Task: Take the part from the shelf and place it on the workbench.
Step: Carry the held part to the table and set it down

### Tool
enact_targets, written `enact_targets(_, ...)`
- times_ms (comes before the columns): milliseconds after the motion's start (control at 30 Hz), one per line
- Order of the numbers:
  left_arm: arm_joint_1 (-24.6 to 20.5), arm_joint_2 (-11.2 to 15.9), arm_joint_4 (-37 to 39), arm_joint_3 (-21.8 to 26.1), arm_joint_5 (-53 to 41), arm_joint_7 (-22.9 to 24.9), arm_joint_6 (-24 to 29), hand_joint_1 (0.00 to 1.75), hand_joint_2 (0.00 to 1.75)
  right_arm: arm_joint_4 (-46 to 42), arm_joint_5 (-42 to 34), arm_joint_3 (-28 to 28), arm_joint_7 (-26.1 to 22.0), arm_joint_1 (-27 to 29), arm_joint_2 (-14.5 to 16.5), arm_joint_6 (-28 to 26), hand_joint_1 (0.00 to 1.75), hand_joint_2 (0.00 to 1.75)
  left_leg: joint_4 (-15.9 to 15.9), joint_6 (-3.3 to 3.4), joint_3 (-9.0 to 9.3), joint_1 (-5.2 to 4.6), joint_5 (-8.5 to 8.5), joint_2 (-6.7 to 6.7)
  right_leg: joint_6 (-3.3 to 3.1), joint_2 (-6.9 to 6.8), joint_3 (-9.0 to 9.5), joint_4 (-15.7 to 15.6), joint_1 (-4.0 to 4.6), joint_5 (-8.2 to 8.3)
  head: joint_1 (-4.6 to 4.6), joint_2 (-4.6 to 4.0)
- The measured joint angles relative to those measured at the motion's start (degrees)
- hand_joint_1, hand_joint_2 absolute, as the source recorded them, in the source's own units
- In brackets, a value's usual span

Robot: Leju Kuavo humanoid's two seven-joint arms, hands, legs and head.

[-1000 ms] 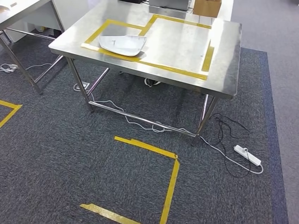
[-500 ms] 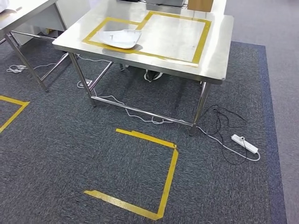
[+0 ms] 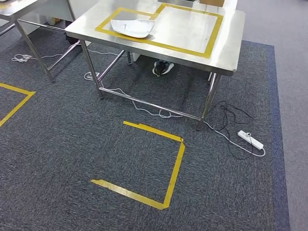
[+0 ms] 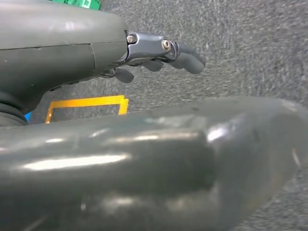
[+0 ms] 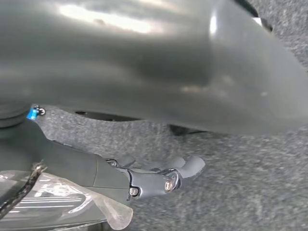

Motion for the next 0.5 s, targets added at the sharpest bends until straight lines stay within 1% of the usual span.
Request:
enact_targets(33, 0.0, 0.0, 0.0, 0.0, 0.0, 0.0, 0.0, 0.00, 0.00, 0.0, 0.0, 0.0, 0.0, 0.0, 0.0, 0.0, 0.00, 0.00, 0.0, -0.06, -1.01, -0.02, 0.83, 0.05, 0.14, 0.01, 0.12, 2.5, -0.06, -0.12, 0.01, 0.00)
enact_targets(67, 0.0, 0.0, 0.0, 0.0, 0.0, 0.0, 0.0, 0.00, 0.00, 0.0, 0.0, 0.0, 0.0, 0.0, 0.0, 0.0, 0.00, 0.00, 0.1, -0.16, -2.06, -0.02, 1.65, 0.09, 0.22, 0.01, 0.91, 3.6, -0.12, 1.23, 0.03, 0.00)
enact_targets(100, -0.1, 0.0, 0.0, 0.0, -0.1, 0.0, 0.0, 0.00, 0.00, 0.0, 0.0, -0.1, 0.0, 0.0, 0.0, 0.0, 0.00, 0.00, 0.1, -0.29, -3.07, -0.02, 2.45, 0.12, 0.22, 0.01, 2.61, 2.7, -0.18, 3.40, 0.04, 0.00)
enact_targets(133, -0.1, 0.0, 0.0, 0.1, -0.1, 0.0, 0.0, 0.00, 0.00, 0.0, 0.0, -0.1, -0.1, 0.0, 0.0, 0.0, 0.00, 0.00, 0.1, -0.45, -3.88, -0.02, 3.23, 0.13, 0.14, 0.01, 5.27, -0.1, -0.22, 5.29, 0.05, 0.00)
enact_targets(167, -0.2, 0.0, 0.0, 0.1, -0.2, -0.1, 0.0, 0.00, 0.00, 0.0, 0.0, -0.2, -0.1, -0.1, 0.0, 0.1, 0.00, 0.00, 0.2, -0.66, -4.50, -0.06, 3.92, 0.10, -0.02, 0.03, 8.80, -4.5, -0.21, 5.91, 0.09, 0.00)
enact_targets(200, -0.2, -0.1, 0.0, 0.2, -0.4, -0.2, 0.0, 0.00, 0.00, 0.0, 0.0, -0.3, -0.2, -0.2, 0.0, 0.1, 0.00, 0.00, 0.2, -0.91, -4.88, -0.10, 4.57, 0.07, -0.30, 0.07, 12.41, -9.8, -0.16, 5.34, 0.12, 0.00)
enact_targets(233, -0.3, -0.1, 0.0, 0.3, -0.5, -0.3, 0.0, 0.00, 0.00, 0.0, 0.0, -0.4, -0.3, -0.4, 0.0, 0.1, 0.00, 0.00, 0.2, -1.21, -5.10, -0.11, 5.21, 0.05, -0.66, 0.12, 15.12, -14.0, -0.04, 4.18, 0.14, 0.00)
enact_targets(267, -0.4, -0.1, 0.0, 0.4, -0.7, -0.4, 0.0, 0.00, 0.00, 0.0, 0.0, -0.4, -0.4, -0.4, 0.0, 0.1, 0.00, 0.00, 0.1, -1.57, -5.26, -0.07, 5.83, 0.05, -1.08, 0.16, 16.72, -16.8, 0.11, 3.14, 0.21, 0.00)
enact_targets(300, -0.5, -0.1, 0.0, 0.6, -0.9, -0.6, 0.0, 0.00, 0.00, 0.0, 0.0, -0.5, -0.5, -0.4, 0.0, 0.1, 0.00, 0.00, -0.1, -1.97, -5.37, -0.01, 6.49, 0.06, -1.59, 0.17, 17.06, -18.1, 0.22, 2.88, 0.22, 0.00)
enact_targets(333, -0.5, -0.1, 0.0, 0.8, -1.0, -0.7, 0.0, 0.00, 0.00, 0.0, 0.0, -0.5, -0.5, -0.4, 0.0, 0.1, 0.00, 0.00, -0.1, -2.36, -5.52, 0.11, 6.71, 0.00, -2.08, 0.08, 16.64, -18.0, 0.21, 3.23, 0.26, 0.00)
enact_targets(367, -0.6, -0.1, 0.1, 1.0, -1.2, -0.8, 0.0, 0.00, 0.00, 0.0, 0.0, -0.6, -0.6, -0.2, 0.0, 0.2, 0.00, 0.00, 0.2, -2.73, -5.75, 0.19, 5.95, -0.08, -2.59, -0.03, 16.15, -18.0, 0.15, 3.79, 0.25, 0.00)
enact_targets(400, -0.5, -0.1, 0.1, 1.2, -1.3, -0.9, 0.0, 0.00, 0.00, 0.0, 0.0, -0.6, -0.6, -0.1, 0.0, 0.2, 0.00, 0.00, 1.6, -3.04, -6.18, 0.24, 4.01, -0.17, -3.06, -0.15, 15.60, -18.0, 0.06, 4.46, 0.12, 0.00)
enact_targets(433, -0.5, -0.1, 0.1, 1.3, -1.4, -1.0, 0.0, 0.00, 0.00, 0.0, 0.0, -0.6, -0.6, -0.1, 0.0, 0.3, 0.00, 0.00, 4.3, -3.31, -6.86, 0.31, 1.06, -0.26, -3.39, -0.27, 14.94, -17.9, -0.01, 5.09, 0.01, 0.00)
enact_targets(467, -0.5, -0.1, 0.1, 1.5, -1.5, -1.1, 0.1, 0.00, 0.00, 0.0, 0.0, -0.7, -0.6, -0.1, 0.0, 0.3, 0.00, 0.00, 7.9, -3.55, -7.68, 0.32, -2.10, -0.28, -3.58, -0.32, 14.19, -17.7, 0.03, 5.68, -0.11, 0.00)
enact_targets(500, -0.6, -0.1, 0.2, 1.6, -1.5, -1.1, 0.1, 0.00, 0.00, 0.0, 0.0, -0.8, -0.7, -0.1, 0.0, 0.4, 0.00, 0.00, 11.9, -3.74, -8.37, 0.33, -4.48, -0.29, -3.61, -0.39, 13.32, -17.4, 0.06, 6.24, -0.18, 0.00)
